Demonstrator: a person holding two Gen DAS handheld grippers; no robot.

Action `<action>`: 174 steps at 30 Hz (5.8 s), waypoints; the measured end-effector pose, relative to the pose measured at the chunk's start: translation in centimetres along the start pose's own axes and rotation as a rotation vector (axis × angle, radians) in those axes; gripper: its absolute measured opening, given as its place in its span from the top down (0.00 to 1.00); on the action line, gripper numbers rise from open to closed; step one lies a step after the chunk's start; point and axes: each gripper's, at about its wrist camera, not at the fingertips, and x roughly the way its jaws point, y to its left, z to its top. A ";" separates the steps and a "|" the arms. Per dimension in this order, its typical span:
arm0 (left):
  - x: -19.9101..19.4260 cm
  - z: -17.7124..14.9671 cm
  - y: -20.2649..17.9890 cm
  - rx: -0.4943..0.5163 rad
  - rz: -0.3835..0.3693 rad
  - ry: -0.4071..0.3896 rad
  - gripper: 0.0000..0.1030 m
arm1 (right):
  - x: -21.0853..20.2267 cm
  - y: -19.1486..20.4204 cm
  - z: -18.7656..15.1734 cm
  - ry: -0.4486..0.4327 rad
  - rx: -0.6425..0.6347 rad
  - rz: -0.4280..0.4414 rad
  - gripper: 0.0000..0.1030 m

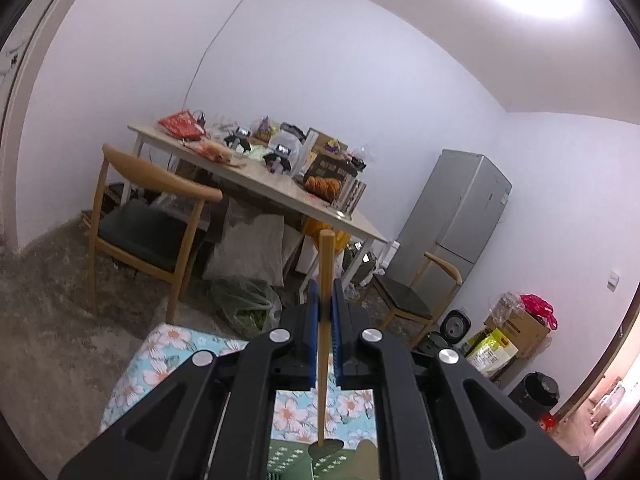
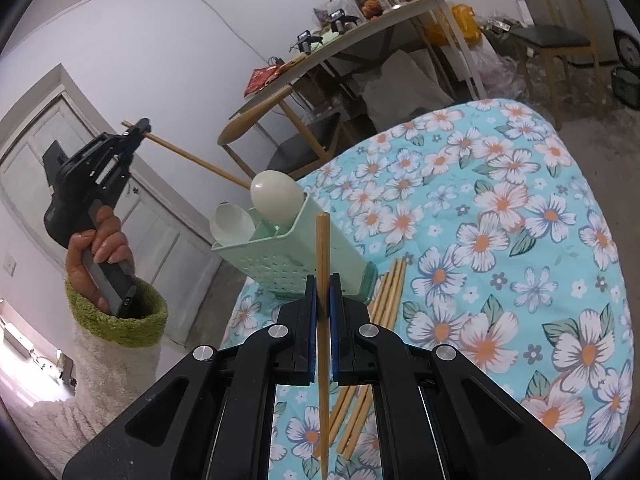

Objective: Organize utensils
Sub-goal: 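Lower the left gripper's chopstick into the green holder and open it, then lower the right gripper's chopstick into the green holder and open it, then move both grippers back to the chopsticks and close the right gripper on one, then close the left gripper on a wooden chopstick while the right holds its chopstick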

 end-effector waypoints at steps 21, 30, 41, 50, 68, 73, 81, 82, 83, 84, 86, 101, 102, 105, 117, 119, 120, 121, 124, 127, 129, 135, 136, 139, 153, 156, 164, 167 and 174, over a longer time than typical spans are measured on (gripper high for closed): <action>4.1 -5.9 2.1 0.112 0.160 0.155 0.95 | -0.1 0.1 -0.3 0.011 -0.005 -0.002 0.96; 4.5 -7.8 3.3 0.092 0.147 0.231 0.81 | -0.4 1.2 0.8 -0.001 -0.045 -0.008 0.96; -0.4 -7.6 3.2 0.082 0.122 0.157 0.56 | -2.1 7.8 7.1 -0.174 -0.222 0.050 0.96; -5.2 -11.9 4.7 0.073 0.123 0.210 0.55 | 0.5 13.7 12.8 -0.351 -0.355 0.084 0.96; -6.7 -23.5 5.1 0.056 0.068 0.495 0.54 | 11.8 14.7 10.1 -0.221 -0.611 -0.093 0.89; -6.2 -23.6 4.3 0.074 0.049 0.498 0.54 | 9.7 14.1 10.0 -0.234 -0.577 -0.082 0.60; -6.0 -24.3 3.8 0.070 0.033 0.523 0.54 | 3.2 11.1 9.0 -0.273 -0.457 -0.033 0.54; -5.9 -24.4 3.8 0.069 0.031 0.526 0.54 | 2.4 10.4 8.7 -0.268 -0.431 -0.024 0.53; -5.9 -24.5 3.7 0.069 0.028 0.533 0.54 | 1.3 9.3 8.2 -0.256 -0.392 -0.014 0.53; -5.8 -24.6 3.7 0.068 0.025 0.538 0.54 | 0.7 8.4 7.8 -0.242 -0.359 -0.009 0.53; -5.6 -24.9 3.5 0.072 0.018 0.552 0.54 | -0.2 6.3 6.8 -0.199 -0.276 0.009 0.53; -3.3 -29.6 2.7 0.111 0.058 0.747 0.54 | 5.8 -5.7 -8.4 0.247 0.348 0.114 0.68; -3.2 -29.7 2.8 0.112 0.061 0.753 0.54 | 6.1 -5.8 -8.4 0.254 0.356 0.115 0.69; -3.1 -29.9 2.8 0.115 0.066 0.756 0.54 | 7.3 -5.5 -8.7 0.272 0.360 0.111 0.73; -2.7 -30.2 2.8 0.107 0.073 0.764 0.54 | 9.7 -5.9 -9.4 0.292 0.394 0.092 0.87; -2.7 -30.3 2.8 0.106 0.074 0.764 0.54 | 9.7 -6.0 -9.2 0.293 0.397 0.092 0.88; -2.8 -30.2 2.9 0.107 0.074 0.764 0.54 | 9.8 -5.9 -9.3 0.293 0.399 0.091 0.90; -2.7 -30.3 2.9 0.107 0.074 0.764 0.54 | 9.9 -6.0 -9.3 0.292 0.401 0.090 0.92; -2.7 -30.2 2.9 0.105 0.073 0.764 0.54 | 8.9 -7.6 -9.6 0.286 0.415 0.099 0.95; -2.7 -30.2 2.9 0.102 0.074 0.765 0.54 | 8.3 -8.7 -9.8 0.279 0.426 0.106 0.96; -2.8 -30.2 2.9 0.102 0.075 0.765 0.54 | 8.2 -8.9 -9.9 0.274 0.428 0.106 0.96; -2.8 -30.2 2.9 0.102 0.074 0.766 0.54 | 6.5 -9.6 -10.0 0.253 0.422 0.089 0.96; -2.8 -30.2 2.9 0.102 0.074 0.766 0.54 | 6.1 -9.9 -10.0 0.249 0.423 0.086 0.96; -2.8 -30.0 2.9 0.103 0.072 0.765 0.54 | 4.7 -10.6 -10.2 0.242 0.424 0.072 0.96; 0.6 -29.8 2.3 -0.123 -0.187 0.843 0.73 | 0.9 -12.9 -12.3 0.221 0.463 0.031 0.96; 1.9 -30.4 3.1 -0.204 -0.204 0.877 0.79 | 1.0 -12.7 -12.2 0.222 0.461 0.031 0.96; 3.5 -31.4 4.1 -0.344 -0.248 0.915 0.84 | 1.3 -12.5 -12.3 0.220 0.468 0.037 0.96; 3.8 -31.6 4.2 -0.365 -0.249 0.917 0.87 | 1.3 -12.5 -12.4 0.219 0.470 0.037 0.96; 3.7 -31.3 4.3 -0.378 -0.252 0.903 0.95 | 1.3 -12.5 -12.4 0.219 0.470 0.037 0.96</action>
